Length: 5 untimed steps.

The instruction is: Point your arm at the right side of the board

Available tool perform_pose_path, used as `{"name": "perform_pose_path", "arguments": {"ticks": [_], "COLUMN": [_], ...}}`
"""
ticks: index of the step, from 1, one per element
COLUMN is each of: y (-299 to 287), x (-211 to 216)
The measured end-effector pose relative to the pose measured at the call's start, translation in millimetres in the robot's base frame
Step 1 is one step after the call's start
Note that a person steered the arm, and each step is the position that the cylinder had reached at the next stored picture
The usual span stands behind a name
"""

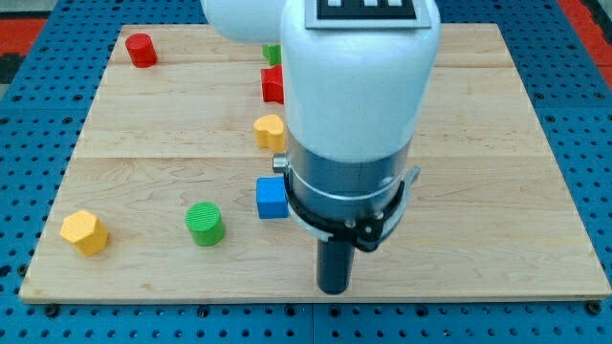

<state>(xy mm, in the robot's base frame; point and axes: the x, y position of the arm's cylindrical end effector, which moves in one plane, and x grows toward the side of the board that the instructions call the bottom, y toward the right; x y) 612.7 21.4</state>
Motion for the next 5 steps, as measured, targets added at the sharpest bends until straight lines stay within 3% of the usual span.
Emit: {"name": "perform_pose_path", "arguments": {"ticks": [1, 2, 3, 5], "y": [-4.5, -30.4, 23.6, 191.5], "x": [-0.8, -30.7, -82.9, -243.8]}}
